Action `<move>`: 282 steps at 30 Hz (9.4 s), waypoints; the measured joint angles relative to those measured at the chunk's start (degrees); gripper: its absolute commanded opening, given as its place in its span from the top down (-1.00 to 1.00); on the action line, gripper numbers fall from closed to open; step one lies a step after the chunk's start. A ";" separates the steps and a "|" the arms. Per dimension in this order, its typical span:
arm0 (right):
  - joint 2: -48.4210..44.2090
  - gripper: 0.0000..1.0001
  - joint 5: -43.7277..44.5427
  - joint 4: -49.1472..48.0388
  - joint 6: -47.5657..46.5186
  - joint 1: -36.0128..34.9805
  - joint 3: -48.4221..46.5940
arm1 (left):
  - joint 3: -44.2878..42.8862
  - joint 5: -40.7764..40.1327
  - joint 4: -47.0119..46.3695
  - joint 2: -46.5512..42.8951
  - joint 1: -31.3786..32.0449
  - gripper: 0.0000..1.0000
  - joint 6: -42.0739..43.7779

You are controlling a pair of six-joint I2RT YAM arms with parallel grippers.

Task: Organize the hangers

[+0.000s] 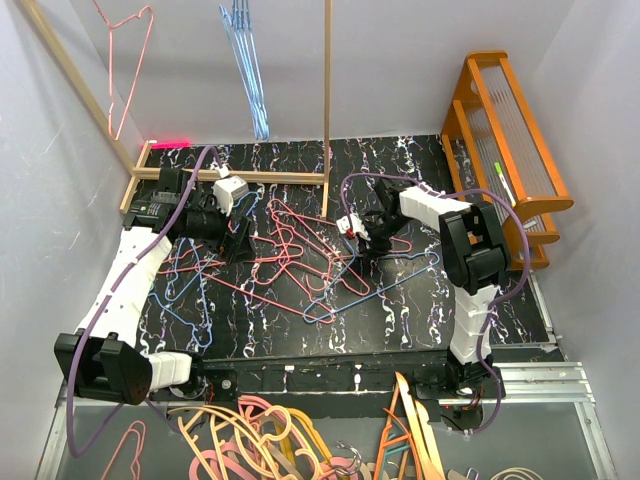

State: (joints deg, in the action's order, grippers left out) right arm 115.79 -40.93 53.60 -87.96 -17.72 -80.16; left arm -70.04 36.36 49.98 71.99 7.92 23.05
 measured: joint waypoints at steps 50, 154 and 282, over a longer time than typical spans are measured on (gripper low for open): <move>-10.54 0.84 -10.43 -0.20 24.81 1.57 -6.14 | 28.09 14.62 -28.44 0.96 13.62 -0.94 2.91; -18.75 -0.97 1.97 -46.47 73.64 6.95 -12.85 | -33.86 -45.09 0.07 -8.66 -3.87 1.00 5.27; 45.46 -0.20 13.18 -71.87 48.68 -17.64 -54.95 | -14.05 2.45 22.29 -3.76 -20.20 -0.94 -5.70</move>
State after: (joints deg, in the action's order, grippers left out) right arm 161.25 -27.75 -18.26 -39.29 -35.35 -135.11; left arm -84.09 38.81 72.27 68.23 -12.27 17.34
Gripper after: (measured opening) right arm 0.601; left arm 0.969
